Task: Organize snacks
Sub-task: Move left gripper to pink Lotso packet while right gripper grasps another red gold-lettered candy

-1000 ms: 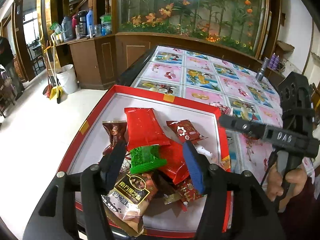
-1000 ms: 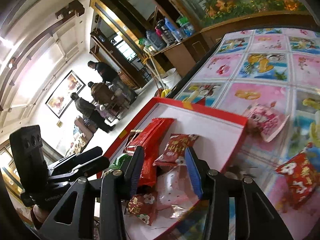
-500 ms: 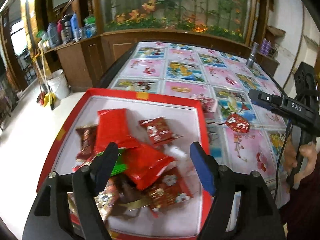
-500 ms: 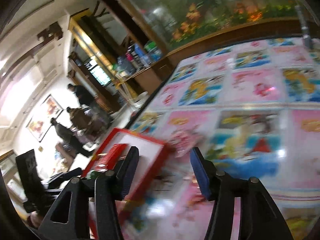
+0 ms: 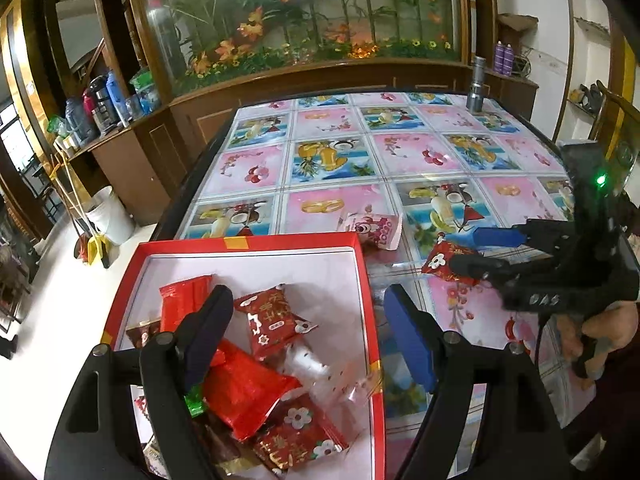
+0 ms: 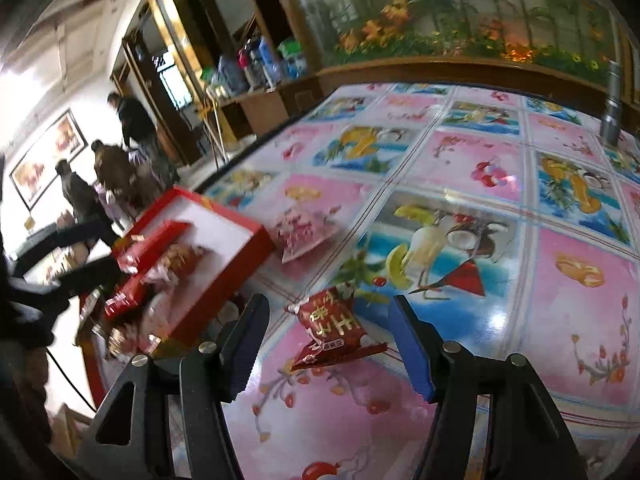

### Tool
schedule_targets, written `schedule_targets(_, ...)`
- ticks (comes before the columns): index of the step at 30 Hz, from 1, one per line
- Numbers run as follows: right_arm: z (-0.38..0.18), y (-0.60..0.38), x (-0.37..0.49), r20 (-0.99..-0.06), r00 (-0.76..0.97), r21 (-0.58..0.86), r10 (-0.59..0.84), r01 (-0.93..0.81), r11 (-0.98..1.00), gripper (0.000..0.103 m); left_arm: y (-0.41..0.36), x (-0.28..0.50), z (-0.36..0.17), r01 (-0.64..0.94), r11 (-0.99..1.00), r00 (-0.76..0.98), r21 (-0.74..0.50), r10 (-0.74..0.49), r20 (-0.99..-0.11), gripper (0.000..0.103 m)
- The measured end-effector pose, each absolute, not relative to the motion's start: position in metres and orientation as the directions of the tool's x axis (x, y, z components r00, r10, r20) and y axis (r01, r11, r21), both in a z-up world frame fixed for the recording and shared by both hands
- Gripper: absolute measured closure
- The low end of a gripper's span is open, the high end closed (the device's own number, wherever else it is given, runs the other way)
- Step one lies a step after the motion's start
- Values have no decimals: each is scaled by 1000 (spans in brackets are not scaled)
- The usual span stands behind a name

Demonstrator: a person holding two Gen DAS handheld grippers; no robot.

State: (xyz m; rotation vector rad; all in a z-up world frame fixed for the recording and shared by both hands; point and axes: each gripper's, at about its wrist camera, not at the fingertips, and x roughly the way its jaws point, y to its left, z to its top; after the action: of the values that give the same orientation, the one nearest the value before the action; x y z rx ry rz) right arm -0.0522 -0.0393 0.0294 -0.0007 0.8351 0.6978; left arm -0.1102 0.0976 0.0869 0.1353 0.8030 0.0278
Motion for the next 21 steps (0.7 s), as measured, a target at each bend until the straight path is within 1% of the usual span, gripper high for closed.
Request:
schedule_targets(6,18,-29,-49,-709,456,219,538,-582,783,39,98,-95,87,38,992,687,120,61,-725,25)
schedule_targets(9,17,-25,-50,-713,463,195,526,-590,784,42,97,-84,88,44,994,678,102,45,-734,25)
schedule_targets(11,13,-23,-47,-731,454,185,509,-586,789,50,96,-71,87,55,996,664,75,20,-747,25)
schedule_targets(12,11,-22,-47,-738,453,178,500,-585,791,56,96,-64,86,53,996,656,67,16,-755,25)
schedule_targets(14,12,-22,-47,-738,466,157,488,-585,796,60,93,-49,83,51,997,638,50,6,-770,25)
schedule_targets(15,13,-22,-45,-739,470,154,482,-578,801,64,93,-40,82,48,998,628,36,-2,-779,25)
schedule_targets(18,14,-29,-39,-741,491,153,458,-541,827,66,88,-16,78,27,1000,602,-3,-19,-798,25)
schedule_targets(21,15,-46,-29,-742,497,201,450,-476,856,67,78,11,69,24,999,562,-23,-33,-827,25)
